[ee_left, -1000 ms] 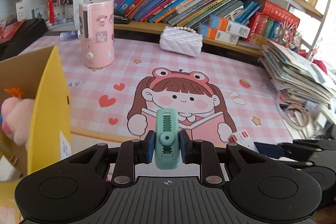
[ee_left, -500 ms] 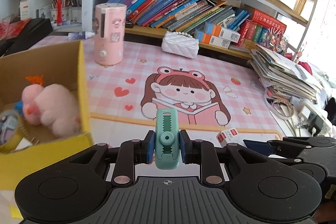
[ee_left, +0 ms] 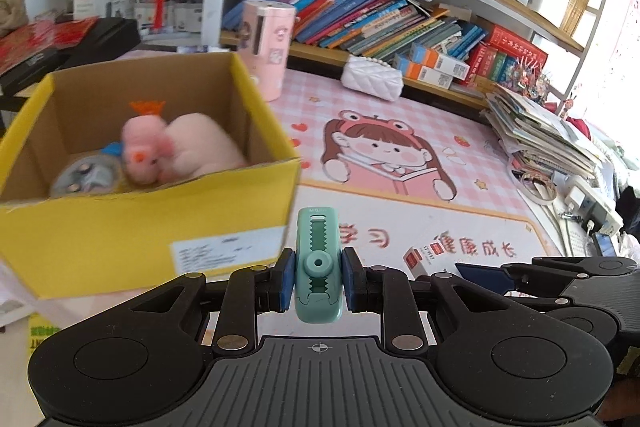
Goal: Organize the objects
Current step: 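Lift and carry the stapler and card box with both tools toward the yellow box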
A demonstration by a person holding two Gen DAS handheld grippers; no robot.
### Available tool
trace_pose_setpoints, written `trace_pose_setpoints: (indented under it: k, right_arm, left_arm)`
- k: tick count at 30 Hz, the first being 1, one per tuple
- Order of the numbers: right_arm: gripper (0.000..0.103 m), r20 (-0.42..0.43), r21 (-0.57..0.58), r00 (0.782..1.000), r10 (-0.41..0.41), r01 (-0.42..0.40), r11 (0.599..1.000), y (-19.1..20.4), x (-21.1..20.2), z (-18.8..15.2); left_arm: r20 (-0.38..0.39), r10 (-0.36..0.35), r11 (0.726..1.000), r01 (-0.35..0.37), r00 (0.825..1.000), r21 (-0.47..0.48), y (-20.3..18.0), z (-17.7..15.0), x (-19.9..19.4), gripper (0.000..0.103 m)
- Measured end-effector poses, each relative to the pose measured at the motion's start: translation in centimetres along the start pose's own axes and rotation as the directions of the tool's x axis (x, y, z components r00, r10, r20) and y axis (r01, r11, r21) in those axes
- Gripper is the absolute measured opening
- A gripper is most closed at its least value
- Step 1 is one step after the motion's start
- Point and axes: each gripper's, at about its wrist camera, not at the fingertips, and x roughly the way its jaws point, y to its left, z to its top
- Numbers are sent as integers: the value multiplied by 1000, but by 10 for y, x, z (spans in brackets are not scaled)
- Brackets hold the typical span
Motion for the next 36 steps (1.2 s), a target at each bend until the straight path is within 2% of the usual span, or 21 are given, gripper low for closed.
trace_pose_setpoints:
  k: [20, 36]
  right_arm:
    - [28, 6, -54, 997, 78, -78, 996, 86, -26, -32]
    - [28, 67, -102, 995, 79, -72, 992, 113, -36, -23]
  left_arm:
    - [42, 72, 997, -71, 996, -43, 54, -36, -68, 23]
    - [109, 120, 990, -111, 987, -85, 83, -28, -88, 23]
